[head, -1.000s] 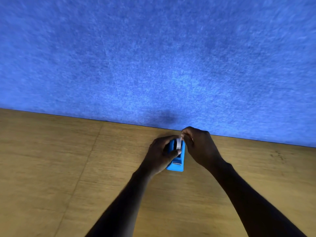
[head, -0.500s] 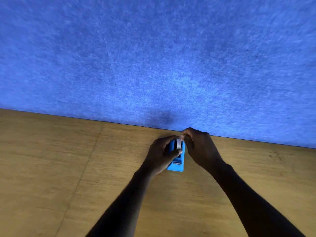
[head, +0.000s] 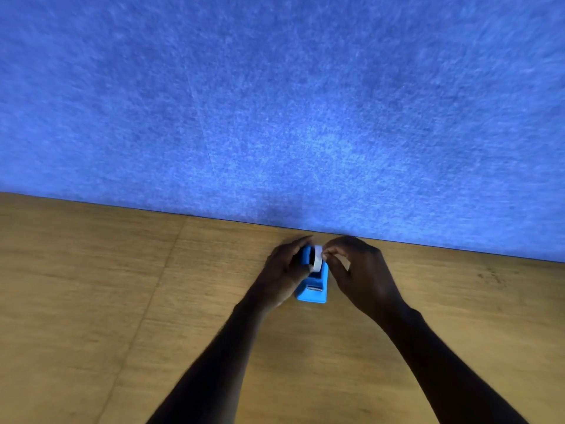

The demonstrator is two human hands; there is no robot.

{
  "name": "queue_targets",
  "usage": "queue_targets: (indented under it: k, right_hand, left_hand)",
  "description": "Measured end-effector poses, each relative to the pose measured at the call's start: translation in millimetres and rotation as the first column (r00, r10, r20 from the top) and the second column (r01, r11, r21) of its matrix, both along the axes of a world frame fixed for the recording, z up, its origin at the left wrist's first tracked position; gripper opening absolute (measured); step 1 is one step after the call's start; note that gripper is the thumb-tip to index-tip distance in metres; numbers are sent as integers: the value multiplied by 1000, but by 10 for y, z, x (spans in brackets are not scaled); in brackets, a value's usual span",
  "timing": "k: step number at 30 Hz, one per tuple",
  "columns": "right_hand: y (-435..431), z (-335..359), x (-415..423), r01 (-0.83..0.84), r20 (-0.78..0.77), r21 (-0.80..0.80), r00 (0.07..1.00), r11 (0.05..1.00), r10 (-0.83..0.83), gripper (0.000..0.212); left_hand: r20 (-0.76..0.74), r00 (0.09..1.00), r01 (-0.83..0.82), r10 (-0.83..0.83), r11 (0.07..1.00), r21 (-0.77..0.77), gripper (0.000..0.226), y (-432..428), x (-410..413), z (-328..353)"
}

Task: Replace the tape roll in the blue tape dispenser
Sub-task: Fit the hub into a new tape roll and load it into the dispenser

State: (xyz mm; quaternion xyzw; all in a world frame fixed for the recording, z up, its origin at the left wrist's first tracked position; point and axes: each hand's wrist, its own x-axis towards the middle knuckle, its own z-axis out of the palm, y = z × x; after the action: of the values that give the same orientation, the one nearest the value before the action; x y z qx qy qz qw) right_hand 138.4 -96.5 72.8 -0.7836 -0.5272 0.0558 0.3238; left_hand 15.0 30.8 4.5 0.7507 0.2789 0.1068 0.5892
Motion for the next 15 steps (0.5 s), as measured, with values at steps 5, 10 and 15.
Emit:
queue_targets:
  k: [5,10,15]
  right_hand:
    - [-115,-180,-157,-19,124,60,992,998,11,8]
    - [-166,-340,-270,-23,291,91,957,996,-5,11]
    - [-192,-423,-324,-28,366,89,931,996,-7,13]
  left_hand:
    - [45,998,-46,45,999,19,59,-32,1,41]
    - [47,997,-65,59,988,140,58,-59,71,81]
    - [8,993,-118,118,983,138,62,-53,115,-13]
